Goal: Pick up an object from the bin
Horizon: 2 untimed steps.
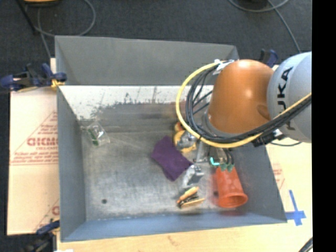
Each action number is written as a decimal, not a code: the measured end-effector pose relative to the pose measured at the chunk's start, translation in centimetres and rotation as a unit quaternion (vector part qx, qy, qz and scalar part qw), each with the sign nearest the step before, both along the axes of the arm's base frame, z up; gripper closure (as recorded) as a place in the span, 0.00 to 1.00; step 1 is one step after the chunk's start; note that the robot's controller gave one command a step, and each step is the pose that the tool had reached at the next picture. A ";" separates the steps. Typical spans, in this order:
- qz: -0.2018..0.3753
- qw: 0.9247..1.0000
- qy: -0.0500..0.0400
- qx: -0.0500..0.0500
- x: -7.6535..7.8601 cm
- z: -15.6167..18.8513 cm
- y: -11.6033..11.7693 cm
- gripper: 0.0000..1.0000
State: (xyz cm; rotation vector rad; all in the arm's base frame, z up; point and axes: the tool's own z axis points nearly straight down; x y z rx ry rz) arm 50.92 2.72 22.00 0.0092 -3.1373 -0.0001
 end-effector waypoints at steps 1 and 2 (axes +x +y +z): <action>0.000 1.000 -0.004 0.000 0.2 0.4 0.0 0.00; -0.035 0.999 -0.007 0.001 -0.6 -4.3 -0.1 0.00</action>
Offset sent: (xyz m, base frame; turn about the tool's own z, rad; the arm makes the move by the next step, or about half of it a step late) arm -0.0259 -0.0022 -0.1500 0.2158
